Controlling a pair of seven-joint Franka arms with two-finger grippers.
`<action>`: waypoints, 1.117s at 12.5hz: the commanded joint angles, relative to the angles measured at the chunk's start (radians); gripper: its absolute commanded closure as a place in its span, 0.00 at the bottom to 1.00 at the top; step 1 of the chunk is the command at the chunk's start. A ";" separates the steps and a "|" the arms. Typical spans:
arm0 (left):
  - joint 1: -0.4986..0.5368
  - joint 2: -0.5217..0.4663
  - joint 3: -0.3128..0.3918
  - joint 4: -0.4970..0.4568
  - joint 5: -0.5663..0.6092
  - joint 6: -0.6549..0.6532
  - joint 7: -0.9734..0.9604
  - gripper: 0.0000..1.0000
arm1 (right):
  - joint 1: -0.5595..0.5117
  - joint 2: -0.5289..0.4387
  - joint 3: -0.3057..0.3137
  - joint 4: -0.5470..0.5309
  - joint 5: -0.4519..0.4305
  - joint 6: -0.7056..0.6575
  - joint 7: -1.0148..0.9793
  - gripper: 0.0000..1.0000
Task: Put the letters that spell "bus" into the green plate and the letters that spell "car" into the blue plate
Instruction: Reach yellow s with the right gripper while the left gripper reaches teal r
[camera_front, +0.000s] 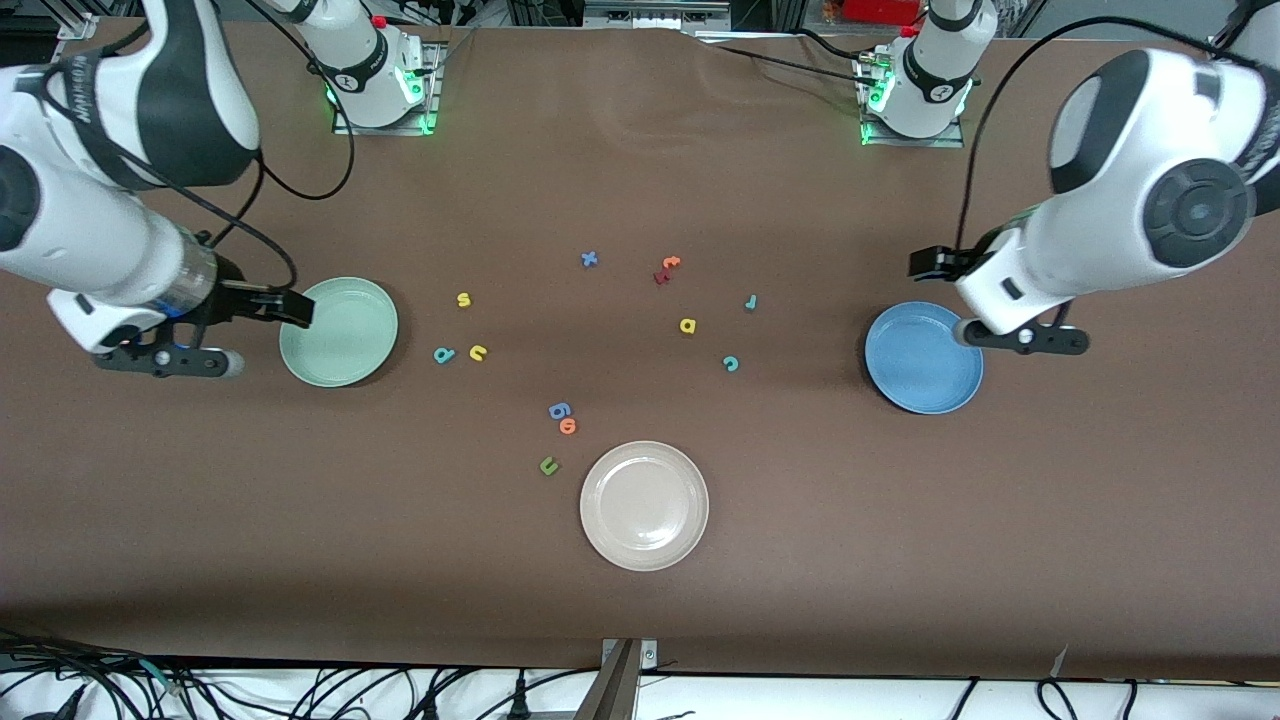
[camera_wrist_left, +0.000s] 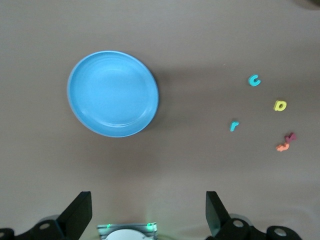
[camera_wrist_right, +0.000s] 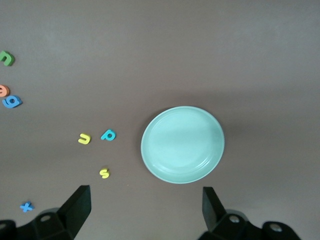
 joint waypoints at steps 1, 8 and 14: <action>-0.060 -0.010 0.005 -0.091 -0.020 0.107 -0.091 0.00 | 0.019 0.011 0.006 -0.049 0.052 0.018 0.066 0.02; -0.211 0.065 -0.003 -0.277 -0.082 0.509 -0.318 0.00 | 0.025 -0.052 0.127 -0.431 0.112 0.334 0.185 0.02; -0.237 0.043 -0.089 -0.560 -0.039 0.920 -0.445 0.00 | 0.025 -0.032 0.192 -0.684 0.101 0.694 0.055 0.02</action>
